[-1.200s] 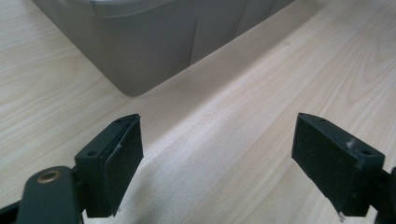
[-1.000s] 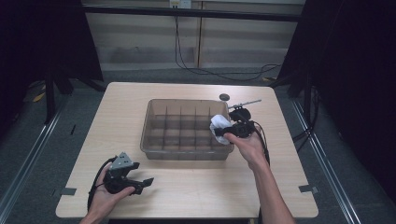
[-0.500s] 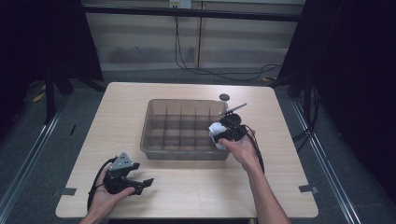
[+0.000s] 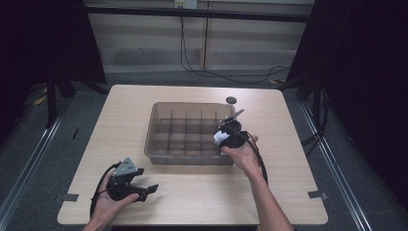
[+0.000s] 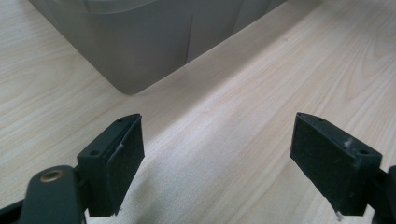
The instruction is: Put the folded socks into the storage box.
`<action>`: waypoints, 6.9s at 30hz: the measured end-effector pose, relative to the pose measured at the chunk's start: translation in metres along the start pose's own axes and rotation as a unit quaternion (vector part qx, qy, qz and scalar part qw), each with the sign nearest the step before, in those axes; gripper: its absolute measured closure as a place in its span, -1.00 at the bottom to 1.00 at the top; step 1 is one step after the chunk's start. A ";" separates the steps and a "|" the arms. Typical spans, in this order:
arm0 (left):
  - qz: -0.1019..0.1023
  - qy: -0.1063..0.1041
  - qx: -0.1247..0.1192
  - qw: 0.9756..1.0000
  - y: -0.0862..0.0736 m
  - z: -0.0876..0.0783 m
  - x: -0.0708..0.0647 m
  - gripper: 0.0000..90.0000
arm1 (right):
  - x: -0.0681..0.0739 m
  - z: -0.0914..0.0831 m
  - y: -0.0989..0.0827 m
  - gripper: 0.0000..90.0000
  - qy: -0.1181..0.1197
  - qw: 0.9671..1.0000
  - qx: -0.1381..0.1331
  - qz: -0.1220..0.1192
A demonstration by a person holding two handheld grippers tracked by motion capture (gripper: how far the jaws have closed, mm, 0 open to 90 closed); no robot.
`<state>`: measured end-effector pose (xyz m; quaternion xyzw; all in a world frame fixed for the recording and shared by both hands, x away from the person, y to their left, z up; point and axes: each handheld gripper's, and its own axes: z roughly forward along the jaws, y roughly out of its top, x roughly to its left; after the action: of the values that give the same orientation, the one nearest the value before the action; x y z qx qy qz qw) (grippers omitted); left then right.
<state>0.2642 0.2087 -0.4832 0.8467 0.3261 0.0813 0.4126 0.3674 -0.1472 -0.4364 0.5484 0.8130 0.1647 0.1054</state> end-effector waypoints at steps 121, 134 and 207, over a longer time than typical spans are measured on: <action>-0.002 -0.020 0.002 1.000 0.003 0.004 -0.001 -0.57 | -0.015 -0.005 -0.008 0.52 0.026 0.998 -0.026 -0.044; -0.003 -0.021 0.002 1.000 0.003 0.003 0.001 -0.57 | -0.008 -0.006 -0.007 0.50 -0.003 0.998 -0.015 -0.068; -0.011 -0.013 -0.005 1.000 0.002 0.000 0.005 -0.59 | -0.025 -0.023 -0.024 -0.04 0.080 0.983 -0.165 -0.022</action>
<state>0.2688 0.2109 -0.4827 0.8419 0.3295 0.0671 0.4221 0.3480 -0.1818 -0.4241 0.4906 0.7924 0.3374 0.1329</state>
